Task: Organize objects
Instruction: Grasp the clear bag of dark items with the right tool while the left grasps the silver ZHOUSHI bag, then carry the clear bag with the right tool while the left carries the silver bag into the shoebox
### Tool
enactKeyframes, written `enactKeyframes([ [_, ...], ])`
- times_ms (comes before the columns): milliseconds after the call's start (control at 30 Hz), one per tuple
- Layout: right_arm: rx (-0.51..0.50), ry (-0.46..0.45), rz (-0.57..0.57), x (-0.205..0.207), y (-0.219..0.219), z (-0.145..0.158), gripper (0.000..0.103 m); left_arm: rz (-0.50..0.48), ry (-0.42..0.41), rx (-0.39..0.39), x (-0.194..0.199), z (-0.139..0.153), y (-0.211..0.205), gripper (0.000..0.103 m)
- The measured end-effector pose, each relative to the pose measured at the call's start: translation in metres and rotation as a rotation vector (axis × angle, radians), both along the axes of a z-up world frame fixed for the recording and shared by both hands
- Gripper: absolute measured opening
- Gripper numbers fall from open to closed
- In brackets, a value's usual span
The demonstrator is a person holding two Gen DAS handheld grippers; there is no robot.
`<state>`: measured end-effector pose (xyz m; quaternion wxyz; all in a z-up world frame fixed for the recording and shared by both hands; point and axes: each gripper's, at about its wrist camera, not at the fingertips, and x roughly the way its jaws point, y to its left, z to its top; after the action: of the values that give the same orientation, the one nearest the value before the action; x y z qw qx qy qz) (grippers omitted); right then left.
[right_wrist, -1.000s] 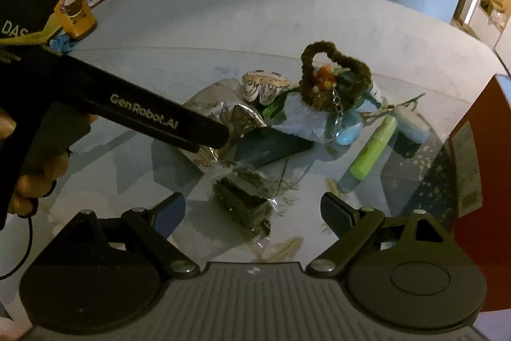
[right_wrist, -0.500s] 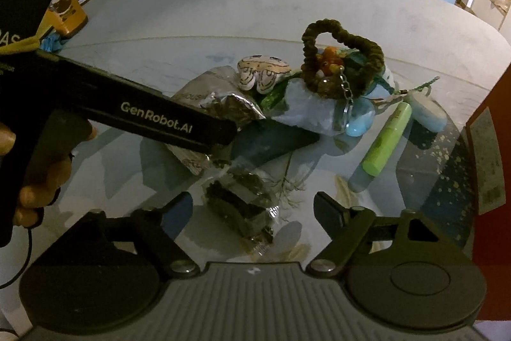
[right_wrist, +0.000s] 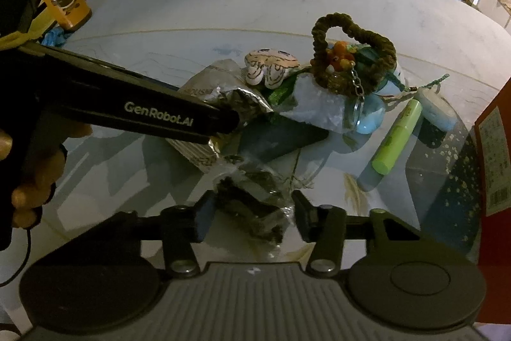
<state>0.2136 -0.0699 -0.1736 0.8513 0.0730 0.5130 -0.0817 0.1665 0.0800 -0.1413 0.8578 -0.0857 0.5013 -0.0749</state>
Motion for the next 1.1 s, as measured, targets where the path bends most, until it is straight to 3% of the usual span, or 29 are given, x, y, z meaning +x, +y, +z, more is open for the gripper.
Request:
enactKeyframes([
  [233,-0.019,-0.011,0.007,-0.005,0.003,0.003,0.037,0.014,0.005,0.009,-0.008,0.002,-0.004,0.052],
  [500,0.035,-0.032,-0.029,-0.024,-0.007,0.016,0.036,0.033,0.019,0.006,-0.024,0.013,-0.012,0.052],
  [1100,0.132,-0.105,-0.121,-0.109,-0.061,0.085,0.036,0.005,0.001,-0.041,-0.060,0.080,-0.074,0.052],
])
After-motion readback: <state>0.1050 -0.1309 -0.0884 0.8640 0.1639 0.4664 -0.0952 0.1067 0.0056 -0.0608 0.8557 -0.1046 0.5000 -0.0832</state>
